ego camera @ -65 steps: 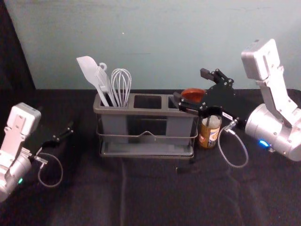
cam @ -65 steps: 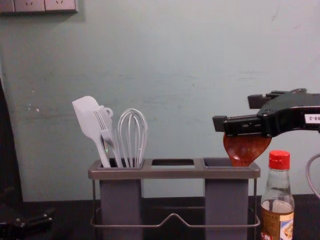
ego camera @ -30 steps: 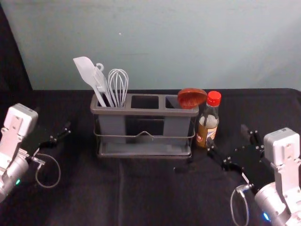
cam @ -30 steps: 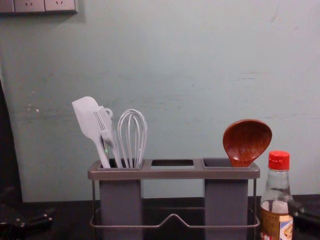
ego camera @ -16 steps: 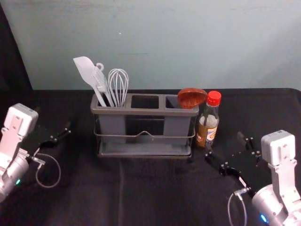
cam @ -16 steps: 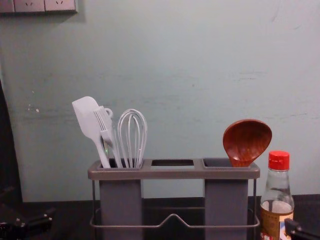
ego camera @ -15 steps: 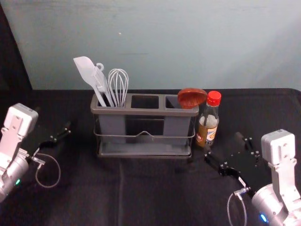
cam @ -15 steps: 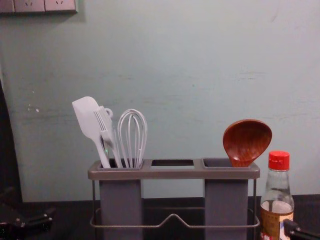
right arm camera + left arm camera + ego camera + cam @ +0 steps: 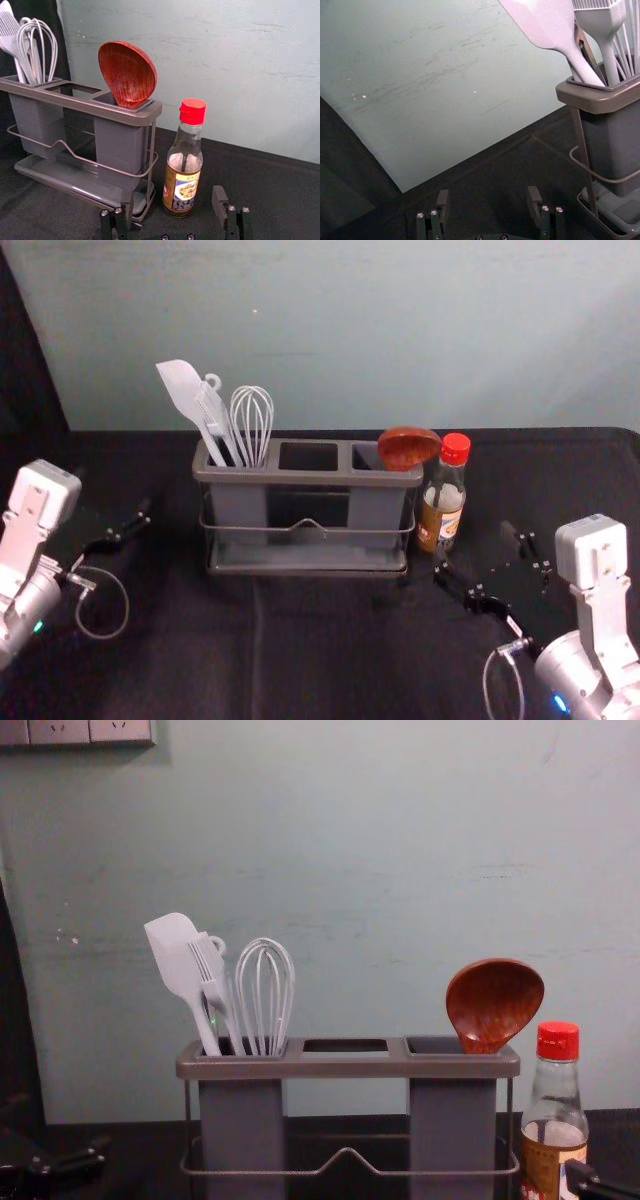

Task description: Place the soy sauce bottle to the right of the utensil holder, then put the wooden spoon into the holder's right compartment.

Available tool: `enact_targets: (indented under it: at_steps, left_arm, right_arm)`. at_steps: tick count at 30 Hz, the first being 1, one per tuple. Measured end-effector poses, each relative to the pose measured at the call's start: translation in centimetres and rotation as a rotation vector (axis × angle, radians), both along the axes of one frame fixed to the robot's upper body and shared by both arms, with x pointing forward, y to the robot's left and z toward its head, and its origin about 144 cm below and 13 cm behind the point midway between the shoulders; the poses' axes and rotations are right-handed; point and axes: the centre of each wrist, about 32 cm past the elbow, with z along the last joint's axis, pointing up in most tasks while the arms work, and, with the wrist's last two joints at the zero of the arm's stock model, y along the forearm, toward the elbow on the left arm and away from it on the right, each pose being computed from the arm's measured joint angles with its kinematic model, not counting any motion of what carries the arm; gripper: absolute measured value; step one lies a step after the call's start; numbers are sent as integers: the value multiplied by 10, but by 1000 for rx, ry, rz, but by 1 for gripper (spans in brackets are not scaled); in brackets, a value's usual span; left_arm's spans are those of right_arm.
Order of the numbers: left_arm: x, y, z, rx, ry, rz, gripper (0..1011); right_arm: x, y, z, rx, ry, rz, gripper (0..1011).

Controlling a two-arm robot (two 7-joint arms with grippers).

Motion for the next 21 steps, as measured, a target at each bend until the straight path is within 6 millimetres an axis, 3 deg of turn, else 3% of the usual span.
enact_targets:
  at_steps: [21]
  left_arm:
    - [0, 0, 0, 0, 0, 0, 1011]
  right_arm:
    - [-1, 1, 0, -5, -6, -3, 1002]
